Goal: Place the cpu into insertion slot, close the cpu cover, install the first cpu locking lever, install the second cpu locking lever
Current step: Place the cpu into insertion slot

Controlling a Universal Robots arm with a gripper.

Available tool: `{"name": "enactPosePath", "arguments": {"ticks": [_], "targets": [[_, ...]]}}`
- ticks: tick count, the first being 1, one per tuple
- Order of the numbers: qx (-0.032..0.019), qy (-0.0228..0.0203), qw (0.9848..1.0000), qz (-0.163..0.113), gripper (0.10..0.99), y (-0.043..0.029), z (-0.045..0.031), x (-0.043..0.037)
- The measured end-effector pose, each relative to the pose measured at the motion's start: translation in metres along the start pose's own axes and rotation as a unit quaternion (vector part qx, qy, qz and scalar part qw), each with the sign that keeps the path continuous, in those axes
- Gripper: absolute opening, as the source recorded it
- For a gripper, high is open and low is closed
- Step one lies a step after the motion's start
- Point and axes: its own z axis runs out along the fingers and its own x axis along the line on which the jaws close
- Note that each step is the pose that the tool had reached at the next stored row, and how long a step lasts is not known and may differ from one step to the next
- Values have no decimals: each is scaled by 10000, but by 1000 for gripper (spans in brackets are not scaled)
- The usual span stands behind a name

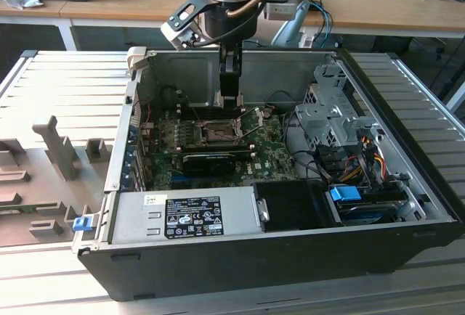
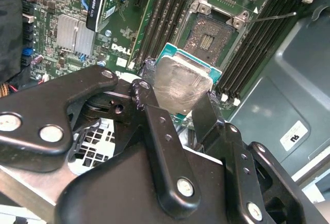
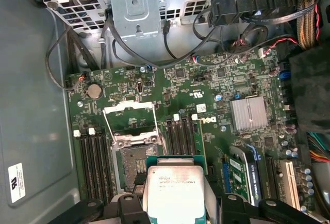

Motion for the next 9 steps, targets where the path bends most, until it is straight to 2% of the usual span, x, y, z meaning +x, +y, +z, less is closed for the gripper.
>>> {"name": "enactPosePath", "arguments": {"ticks": [5,9], "targets": [[0,0,10000,0,525,-2,27,0],[0,3,10000,-54,525,-7,94,0]]}}
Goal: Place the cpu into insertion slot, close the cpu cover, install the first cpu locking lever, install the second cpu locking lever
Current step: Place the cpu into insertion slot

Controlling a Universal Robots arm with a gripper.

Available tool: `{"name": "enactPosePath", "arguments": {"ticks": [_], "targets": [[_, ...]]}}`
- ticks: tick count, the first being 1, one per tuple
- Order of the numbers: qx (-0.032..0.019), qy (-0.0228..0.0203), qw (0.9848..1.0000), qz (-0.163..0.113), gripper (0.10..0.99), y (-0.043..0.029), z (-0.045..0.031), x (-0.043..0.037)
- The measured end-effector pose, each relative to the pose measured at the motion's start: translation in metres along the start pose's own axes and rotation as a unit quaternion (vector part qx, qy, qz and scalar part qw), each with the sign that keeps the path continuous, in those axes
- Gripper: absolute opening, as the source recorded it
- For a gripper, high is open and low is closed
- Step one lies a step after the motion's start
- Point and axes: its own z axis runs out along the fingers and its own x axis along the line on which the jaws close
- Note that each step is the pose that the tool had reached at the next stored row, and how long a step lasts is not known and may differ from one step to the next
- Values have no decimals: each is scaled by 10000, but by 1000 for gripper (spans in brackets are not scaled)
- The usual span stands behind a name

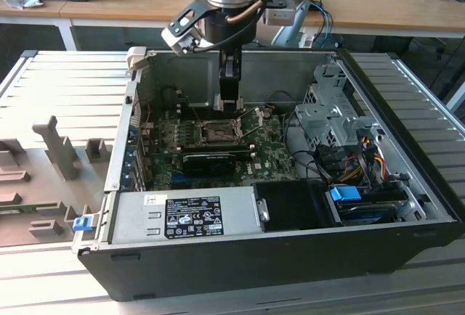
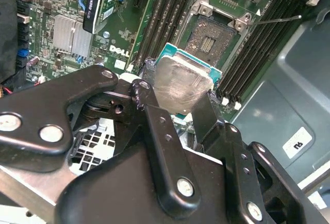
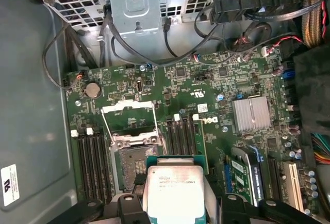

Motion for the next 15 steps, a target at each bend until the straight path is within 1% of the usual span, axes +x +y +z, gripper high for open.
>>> {"name": "enactPosePath", "arguments": {"ticks": [1,2,3,5,6,7,9,11,15], "targets": [[0,4,10000,-57,525,-3,21,0],[1,18,9996,-268,525,-6,48,0],[1,28,9991,-413,525,-6,66,0],[1,43,9980,-627,525,-9,98,-1],[2,51,9971,-763,525,-10,124,-1],[2,48,9964,-847,525,-12,158,0],[2,48,9960,-890,525,-14,193,0],[2,51,9956,-932,525,-16,209,0],[3,51,9956,-933,525,-19,249,5]]}}
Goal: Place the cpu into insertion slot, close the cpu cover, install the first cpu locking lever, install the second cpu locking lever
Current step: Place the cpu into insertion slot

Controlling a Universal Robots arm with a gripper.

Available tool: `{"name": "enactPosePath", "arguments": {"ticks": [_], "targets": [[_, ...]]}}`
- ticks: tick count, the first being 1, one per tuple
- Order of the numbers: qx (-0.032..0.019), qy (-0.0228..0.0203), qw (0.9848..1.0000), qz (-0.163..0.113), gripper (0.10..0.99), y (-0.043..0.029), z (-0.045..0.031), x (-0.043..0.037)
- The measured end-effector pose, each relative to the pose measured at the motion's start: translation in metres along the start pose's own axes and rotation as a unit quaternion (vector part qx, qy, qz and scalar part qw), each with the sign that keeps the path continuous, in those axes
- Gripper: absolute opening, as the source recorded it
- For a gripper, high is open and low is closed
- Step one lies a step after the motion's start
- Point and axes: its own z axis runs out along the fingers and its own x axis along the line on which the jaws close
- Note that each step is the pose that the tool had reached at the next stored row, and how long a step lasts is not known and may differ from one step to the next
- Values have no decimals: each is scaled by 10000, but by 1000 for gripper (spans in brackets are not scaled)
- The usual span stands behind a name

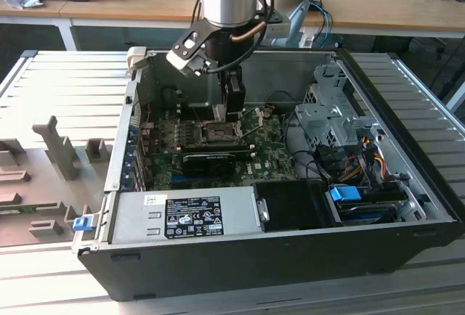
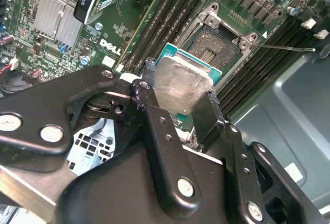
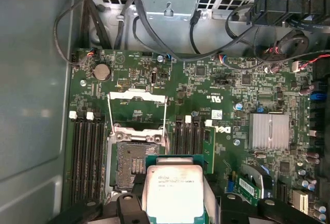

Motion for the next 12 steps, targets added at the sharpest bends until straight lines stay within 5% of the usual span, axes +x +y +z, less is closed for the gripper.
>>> {"name": "enactPosePath", "arguments": {"ticks": [12], "targets": [[0,0,10000,0,525,-6,92,1]]}}
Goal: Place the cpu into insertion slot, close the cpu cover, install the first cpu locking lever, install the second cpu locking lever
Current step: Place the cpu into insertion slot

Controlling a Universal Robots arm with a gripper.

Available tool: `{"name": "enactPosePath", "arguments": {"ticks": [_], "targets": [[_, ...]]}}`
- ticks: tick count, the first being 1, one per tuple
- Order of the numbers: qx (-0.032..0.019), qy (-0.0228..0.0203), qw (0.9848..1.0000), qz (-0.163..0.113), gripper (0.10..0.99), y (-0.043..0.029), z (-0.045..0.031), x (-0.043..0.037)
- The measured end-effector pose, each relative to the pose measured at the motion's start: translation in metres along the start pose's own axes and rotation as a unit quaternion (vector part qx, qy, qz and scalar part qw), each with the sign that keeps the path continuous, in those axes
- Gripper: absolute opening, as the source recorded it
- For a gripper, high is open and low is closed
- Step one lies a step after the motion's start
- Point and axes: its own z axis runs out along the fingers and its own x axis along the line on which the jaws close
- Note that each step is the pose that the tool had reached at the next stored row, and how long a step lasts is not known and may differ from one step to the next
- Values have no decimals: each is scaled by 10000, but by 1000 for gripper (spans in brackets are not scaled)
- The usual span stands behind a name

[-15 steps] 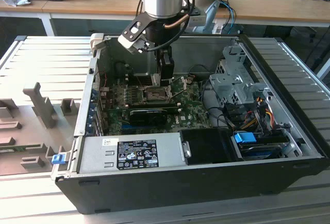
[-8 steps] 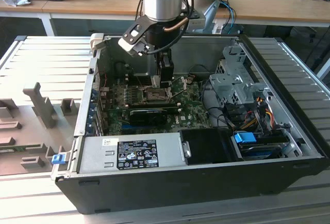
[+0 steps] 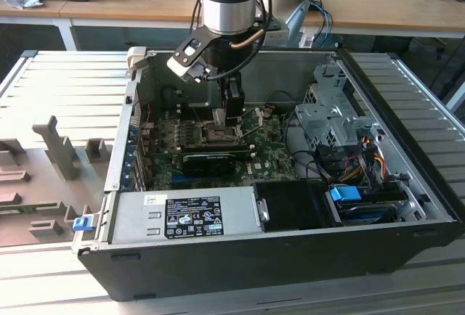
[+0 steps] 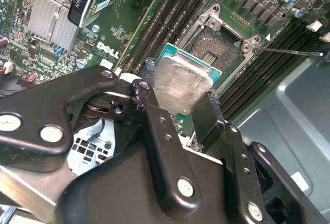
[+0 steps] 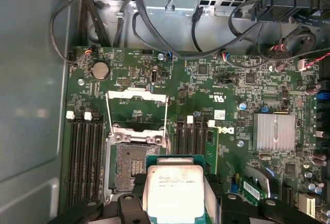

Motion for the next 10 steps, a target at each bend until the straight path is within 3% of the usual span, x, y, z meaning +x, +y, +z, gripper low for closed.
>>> {"name": "enactPosePath", "arguments": {"ticks": [10], "targets": [[0,1,10000,0,525,-4,62,6]]}}
